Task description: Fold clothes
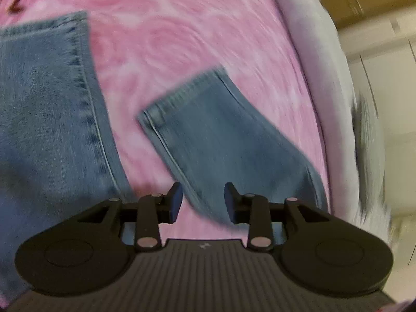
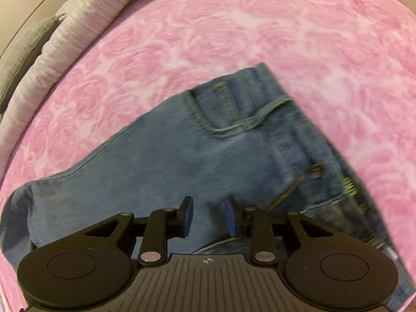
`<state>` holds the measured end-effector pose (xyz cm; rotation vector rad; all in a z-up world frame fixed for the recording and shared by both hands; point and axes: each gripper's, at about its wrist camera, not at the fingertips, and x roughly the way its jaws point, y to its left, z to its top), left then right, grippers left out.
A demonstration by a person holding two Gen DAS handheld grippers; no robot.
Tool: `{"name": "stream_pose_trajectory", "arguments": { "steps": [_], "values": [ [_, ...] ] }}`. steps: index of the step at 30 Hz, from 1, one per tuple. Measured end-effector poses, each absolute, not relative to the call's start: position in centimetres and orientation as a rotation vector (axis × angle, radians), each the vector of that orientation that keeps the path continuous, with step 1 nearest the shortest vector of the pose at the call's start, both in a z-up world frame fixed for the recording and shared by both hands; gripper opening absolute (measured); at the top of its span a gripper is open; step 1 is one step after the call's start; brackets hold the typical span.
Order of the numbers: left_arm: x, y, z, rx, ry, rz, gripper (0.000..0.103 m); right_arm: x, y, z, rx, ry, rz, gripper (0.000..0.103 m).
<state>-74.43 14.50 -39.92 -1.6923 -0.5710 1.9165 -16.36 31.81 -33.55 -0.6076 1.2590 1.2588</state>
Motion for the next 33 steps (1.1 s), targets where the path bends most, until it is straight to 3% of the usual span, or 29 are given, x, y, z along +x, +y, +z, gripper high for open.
{"name": "stream_pose_trajectory", "arguments": {
  "steps": [5, 6, 9, 14, 17, 19, 23, 26, 29, 33],
  "values": [
    [-76.5, 15.4, -43.0, -1.708, -0.625, 1.895, 0.027, -20.0, 31.2, -34.1, -0.656, 1.250, 1.252, 0.029],
    [-77.0, 16.1, -42.4, -1.657, -0.590, 1.882, 0.003, -20.6, 31.1, -34.2, -0.662, 1.251, 1.246, 0.029],
    [-78.8, 19.0, -39.8, -1.463, -0.488, 1.828, 0.003, -22.3, 30.8, -34.0, -0.655, 1.255, 1.244, 0.029],
    [-85.3, 28.6, -29.0, -0.931, -0.267, 1.693, 0.003, -24.3, 30.8, -32.6, -0.658, 1.212, 1.269, 0.029],
    [-86.7, 33.9, -25.0, -0.662, 0.006, 1.581, 0.004, -25.0, 30.6, -31.9, -0.620, 1.219, 1.269, 0.029],
    [-86.4, 36.5, -25.1, -0.531, 0.200, 1.522, 0.006, -25.5, 30.2, -31.6, -0.606, 1.227, 1.278, 0.029],
    [-88.1, 36.8, -31.6, -0.682, 0.370, 1.579, 0.010, -26.1, 28.9, -31.5, -0.613, 1.240, 1.285, 0.029],
    [-90.6, 32.9, -37.3, -0.927, 0.444, 1.778, 0.007, -25.5, 27.5, -31.8, -0.623, 1.247, 1.272, 0.029],
    [-93.7, 26.3, -39.2, -1.133, 0.271, 1.981, 0.008, -23.5, 26.0, -32.0, -0.637, 1.251, 1.215, 0.029],
    [-94.1, 17.5, -37.4, -1.271, 0.058, 2.075, 0.008, -20.0, 23.6, -32.0, -0.619, 1.272, 1.148, 0.029]
  ]
}}
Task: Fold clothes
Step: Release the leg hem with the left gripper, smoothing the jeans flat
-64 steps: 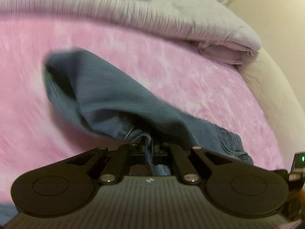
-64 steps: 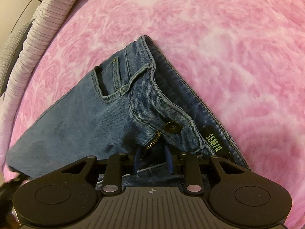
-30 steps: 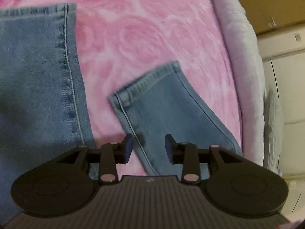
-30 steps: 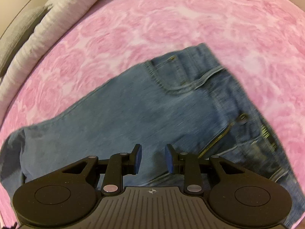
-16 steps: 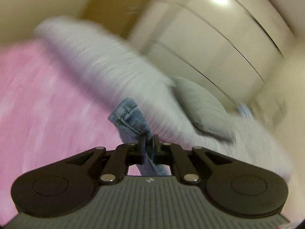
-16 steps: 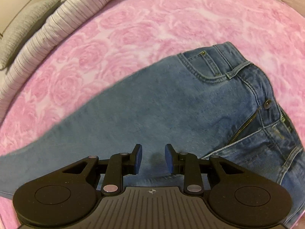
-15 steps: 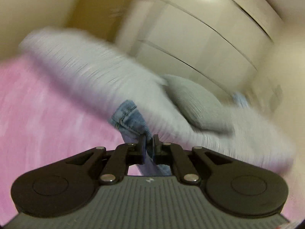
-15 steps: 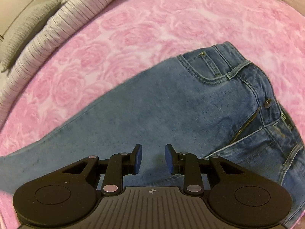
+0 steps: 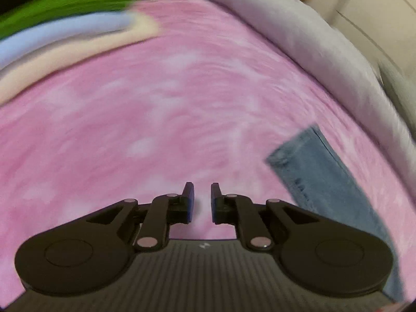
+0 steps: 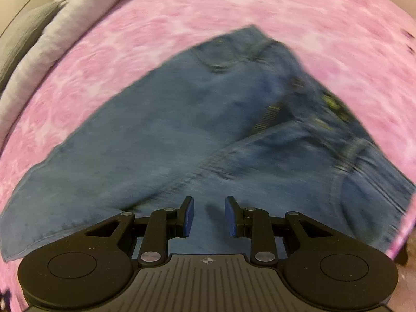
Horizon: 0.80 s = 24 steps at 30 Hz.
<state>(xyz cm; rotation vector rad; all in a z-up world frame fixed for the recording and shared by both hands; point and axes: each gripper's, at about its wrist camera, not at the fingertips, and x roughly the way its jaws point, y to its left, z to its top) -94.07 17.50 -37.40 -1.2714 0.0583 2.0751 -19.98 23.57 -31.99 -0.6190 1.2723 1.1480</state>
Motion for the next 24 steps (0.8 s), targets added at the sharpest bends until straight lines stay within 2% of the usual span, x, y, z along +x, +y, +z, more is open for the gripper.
{"name": "stream_pose_trajectory", "arguments": {
  "steps": [5, 9, 15, 16, 17, 18, 24],
  "values": [
    [-87.9, 9.6, -34.1, -1.384, 0.008, 1.942, 0.013, -15.4, 20.1, -32.1, -0.574, 1.317, 1.084, 0.029],
    [-81.2, 5.3, -34.4, -1.510, -0.057, 1.820, 0.013, -11.4, 16.7, -32.4, -0.486, 1.384, 1.053, 0.029],
    [-72.4, 1.7, -33.9, -1.519, -0.083, 1.649, 0.016, -3.8, 12.2, -32.7, -0.336, 1.452, 1.048, 0.031],
    [-71.4, 0.8, -33.6, -1.514, -0.092, 1.646, 0.017, -2.6, 11.6, -32.8, -0.327, 1.459, 1.058, 0.047],
    [-70.5, -0.1, -33.4, -1.509, -0.102, 1.644, 0.019, -1.5, 11.1, -32.9, -0.316, 1.463, 1.068, 0.071],
    [-69.7, -1.2, -33.1, -1.511, -0.109, 1.651, 0.020, -0.5, 10.5, -32.9, -0.300, 1.457, 1.077, 0.078],
    [-69.5, -5.5, -33.2, -1.548, -0.181, 1.714, 0.026, 3.9, 8.3, -33.9, -0.126, 1.516, 1.129, 0.078]
  ]
}}
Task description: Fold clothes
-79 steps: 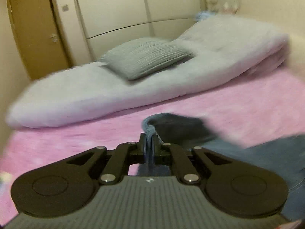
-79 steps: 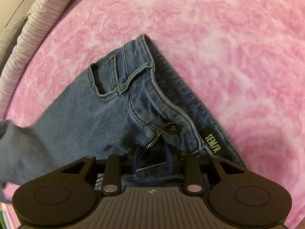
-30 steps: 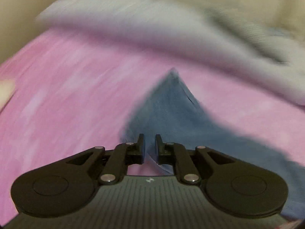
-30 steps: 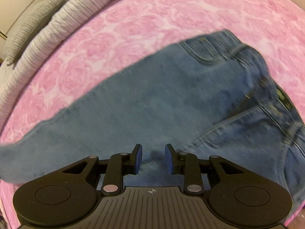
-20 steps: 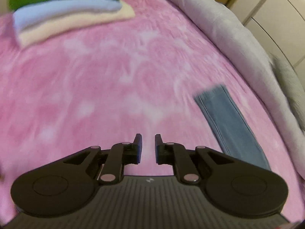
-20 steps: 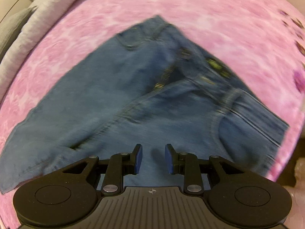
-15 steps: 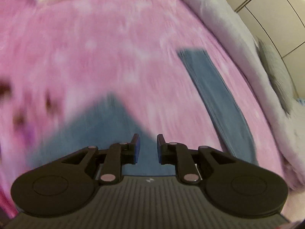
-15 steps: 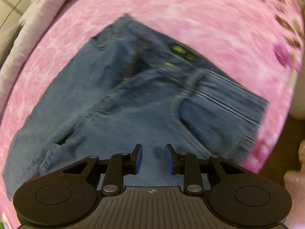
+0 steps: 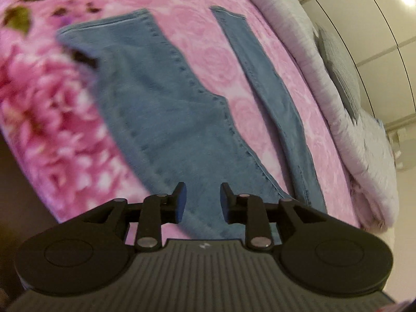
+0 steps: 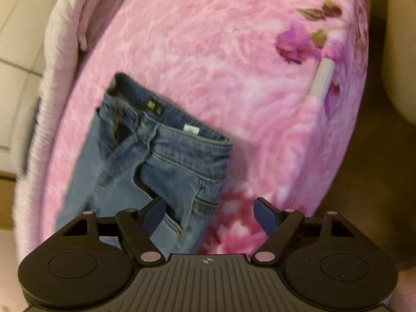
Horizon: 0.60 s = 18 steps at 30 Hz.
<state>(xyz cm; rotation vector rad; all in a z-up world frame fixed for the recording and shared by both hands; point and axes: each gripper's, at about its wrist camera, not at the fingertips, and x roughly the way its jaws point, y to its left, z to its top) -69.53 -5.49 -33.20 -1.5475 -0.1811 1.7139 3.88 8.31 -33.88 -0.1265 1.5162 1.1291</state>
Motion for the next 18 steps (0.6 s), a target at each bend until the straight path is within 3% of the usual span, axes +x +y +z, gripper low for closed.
{"name": "stream_pose_trajectory", "arguments": {
  "steps": [18],
  "values": [
    [-82.2, -6.8, -38.7, -1.483, -0.511, 2.074, 0.031, 1.3, 9.1, -36.8, -0.065, 1.496, 1.092, 0.078]
  ]
}}
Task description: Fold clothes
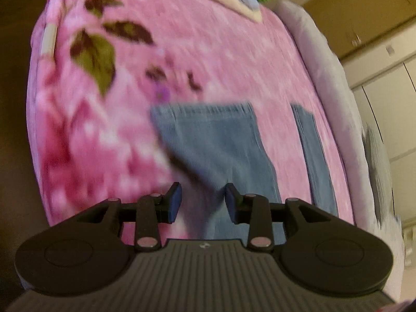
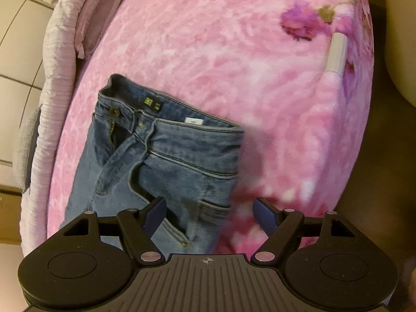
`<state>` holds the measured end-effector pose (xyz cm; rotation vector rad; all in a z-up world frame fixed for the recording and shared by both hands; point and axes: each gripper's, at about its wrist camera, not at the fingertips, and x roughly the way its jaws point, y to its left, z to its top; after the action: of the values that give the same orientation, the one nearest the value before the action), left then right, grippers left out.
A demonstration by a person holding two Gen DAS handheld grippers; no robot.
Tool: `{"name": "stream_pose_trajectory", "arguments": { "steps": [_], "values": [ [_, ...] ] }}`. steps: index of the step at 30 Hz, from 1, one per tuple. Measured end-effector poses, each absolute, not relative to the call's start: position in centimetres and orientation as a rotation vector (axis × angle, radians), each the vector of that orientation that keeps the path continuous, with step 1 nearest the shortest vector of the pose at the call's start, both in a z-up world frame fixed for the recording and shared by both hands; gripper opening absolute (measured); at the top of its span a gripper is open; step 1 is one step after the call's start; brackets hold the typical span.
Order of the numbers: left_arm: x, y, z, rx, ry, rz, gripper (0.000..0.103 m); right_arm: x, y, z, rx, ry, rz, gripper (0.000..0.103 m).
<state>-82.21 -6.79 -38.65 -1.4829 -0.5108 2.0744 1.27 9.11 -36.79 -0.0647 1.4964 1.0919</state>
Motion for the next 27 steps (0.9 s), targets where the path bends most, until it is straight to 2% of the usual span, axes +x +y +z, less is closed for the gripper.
{"name": "stream_pose_trajectory", "arguments": {
  "steps": [2, 3, 4, 5, 6, 8, 12, 14, 18, 19, 20, 21, 22, 23, 27],
  "values": [
    [-83.4, -6.5, -38.8, -1.462, -0.520, 2.083, 0.026, 0.7, 9.4, -37.0, -0.066, 1.485, 1.070, 0.075],
    [-84.1, -6.3, -38.8, -1.453, -0.499, 2.086, 0.009, 0.4, 9.7, -37.1, -0.084, 1.472, 1.052, 0.071],
    [-84.6, -6.1, -38.3, -1.426, -0.459, 2.086, 0.000, 0.2, 9.9, -37.0, -0.121, 1.453, 1.023, 0.051],
    [-85.2, -5.8, -37.7, -1.393, -0.415, 2.085, 0.000, 0.1, 10.1, -36.9, -0.148, 1.438, 1.007, 0.028],
    [-85.7, -5.6, -37.1, -1.360, -0.371, 2.082, 0.000, 0.1, 10.1, -36.4, -0.147, 1.431, 1.026, 0.013],
    [-86.2, -5.3, -34.9, -1.263, -0.310, 2.060, 0.000, 0.1, 10.2, -35.2, -0.148, 1.411, 1.072, 0.010],
    [-87.5, -6.9, -30.4, -1.090, -0.165, 2.061, 0.001, 0.1, 9.8, -30.1, -0.169, 1.319, 1.209, 0.009],
    [-87.9, -7.7, -30.6, -1.074, -0.015, 2.081, 0.001, 0.4, 9.2, -29.1, -0.185, 1.314, 1.227, 0.009],
    [-87.6, -7.9, -33.7, -1.134, 0.230, 2.115, 0.009, 0.3, 8.5, -33.3, -0.324, 1.364, 1.153, 0.012],
    [-87.3, -7.9, -34.1, -1.138, 0.280, 2.125, 0.010, 0.4, 8.3, -34.7, -0.349, 1.390, 1.113, 0.020],
    [-87.1, -7.9, -34.5, -1.142, 0.331, 2.133, 0.013, 0.5, 8.2, -35.5, -0.373, 1.412, 1.072, 0.033],
    [-86.9, -7.9, -34.9, -1.146, 0.382, 2.141, 0.019, 0.5, 8.0, -35.1, -0.368, 1.399, 1.056, 0.041],
    [-86.6, -7.9, -35.3, -1.149, 0.433, 2.148, 0.020, 0.6, 7.8, -34.8, -0.362, 1.387, 1.041, 0.050],
    [-86.9, -8.4, -34.8, -1.160, 0.436, 2.182, 0.020, 0.7, 7.6, -34.3, -0.359, 1.375, 1.034, 0.053],
    [-88.1, -10.1, -31.4, -1.198, 0.350, 2.312, 0.016, 0.9, 7.6, -30.7, -0.360, 1.319, 1.061, 0.053]
  ]
}}
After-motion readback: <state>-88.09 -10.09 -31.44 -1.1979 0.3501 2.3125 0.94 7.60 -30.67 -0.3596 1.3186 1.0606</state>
